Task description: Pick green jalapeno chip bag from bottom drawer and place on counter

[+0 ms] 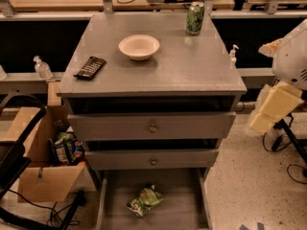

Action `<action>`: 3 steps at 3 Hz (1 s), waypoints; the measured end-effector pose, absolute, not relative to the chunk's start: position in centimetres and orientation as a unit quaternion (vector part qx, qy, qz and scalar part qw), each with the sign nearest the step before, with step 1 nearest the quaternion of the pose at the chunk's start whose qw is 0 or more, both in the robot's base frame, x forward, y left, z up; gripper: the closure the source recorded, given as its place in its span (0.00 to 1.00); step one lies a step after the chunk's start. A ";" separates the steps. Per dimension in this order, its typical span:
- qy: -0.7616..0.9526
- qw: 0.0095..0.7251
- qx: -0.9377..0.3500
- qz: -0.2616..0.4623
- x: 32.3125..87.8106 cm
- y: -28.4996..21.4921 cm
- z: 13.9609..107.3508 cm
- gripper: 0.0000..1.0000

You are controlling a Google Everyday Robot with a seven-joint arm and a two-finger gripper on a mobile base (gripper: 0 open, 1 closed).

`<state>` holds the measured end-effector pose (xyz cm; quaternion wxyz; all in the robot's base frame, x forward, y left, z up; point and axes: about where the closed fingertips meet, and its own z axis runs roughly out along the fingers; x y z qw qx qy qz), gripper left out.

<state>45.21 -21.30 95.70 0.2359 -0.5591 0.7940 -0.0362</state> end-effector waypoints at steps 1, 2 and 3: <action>0.797 0.281 -0.535 -0.017 45.2 -20.8 92.5 0.00; 0.796 0.316 -0.516 0.030 43.4 -19.8 86.5 0.00; 0.790 0.363 -0.491 0.062 44.4 -19.1 81.3 0.00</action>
Offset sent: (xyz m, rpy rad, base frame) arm 0.0551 0.0011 -0.1114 0.4265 -0.5315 -0.1716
